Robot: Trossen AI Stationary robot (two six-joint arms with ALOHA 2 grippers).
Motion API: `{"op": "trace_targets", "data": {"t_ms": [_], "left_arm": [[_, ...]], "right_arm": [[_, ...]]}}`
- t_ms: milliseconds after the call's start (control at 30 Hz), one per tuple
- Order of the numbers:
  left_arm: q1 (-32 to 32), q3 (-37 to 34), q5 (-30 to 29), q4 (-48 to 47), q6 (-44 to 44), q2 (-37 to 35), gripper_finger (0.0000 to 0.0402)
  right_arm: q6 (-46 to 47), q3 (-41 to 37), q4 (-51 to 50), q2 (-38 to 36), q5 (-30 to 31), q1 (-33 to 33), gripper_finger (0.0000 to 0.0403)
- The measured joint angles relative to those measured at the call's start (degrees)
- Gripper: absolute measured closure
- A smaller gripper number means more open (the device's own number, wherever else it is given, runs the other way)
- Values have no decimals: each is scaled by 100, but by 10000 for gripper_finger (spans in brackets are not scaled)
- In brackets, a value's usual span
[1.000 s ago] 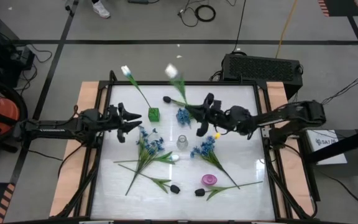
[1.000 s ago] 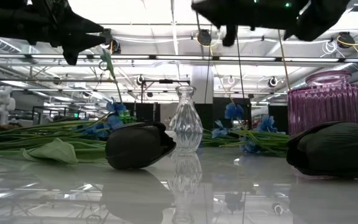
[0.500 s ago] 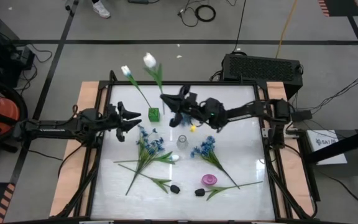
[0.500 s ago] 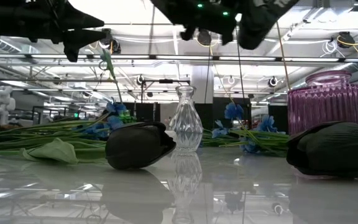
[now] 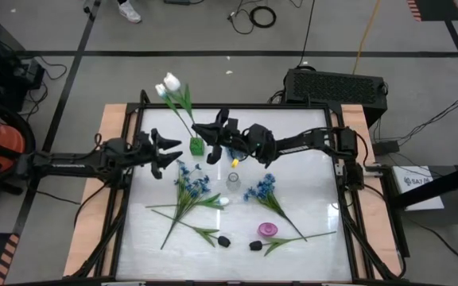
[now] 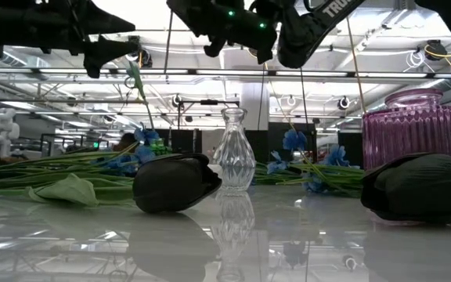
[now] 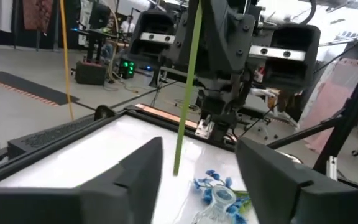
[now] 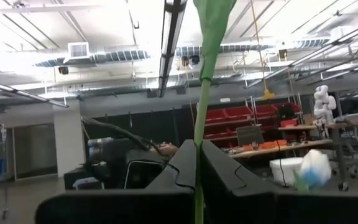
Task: Sort flowers into vase by color
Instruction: Put the right white flower into the green vase
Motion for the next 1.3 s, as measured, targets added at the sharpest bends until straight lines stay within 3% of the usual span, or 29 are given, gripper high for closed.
{"op": "trace_targets", "data": {"t_ms": [167, 367, 667, 1067, 1300], "left_arm": [[-33, 0, 40, 540, 6, 460, 116], [-39, 0, 127, 1157, 371, 1155, 105], [-297, -2, 207, 2171, 1018, 1997, 139], [-264, -2, 185, 2878, 1054, 2832, 174], [-175, -2, 163, 2923, 1051, 2888, 219]], "right_arm": [[9, 2, -8, -11, -142, 15, 401], [6, 2, -138, -13, -463, 42, 401], [-165, 2, -284, -13, -1019, 59, 401], [-146, 2, -350, -17, -1028, -40, 401], [-138, 2, -371, -20, -1025, -40, 401]]}}
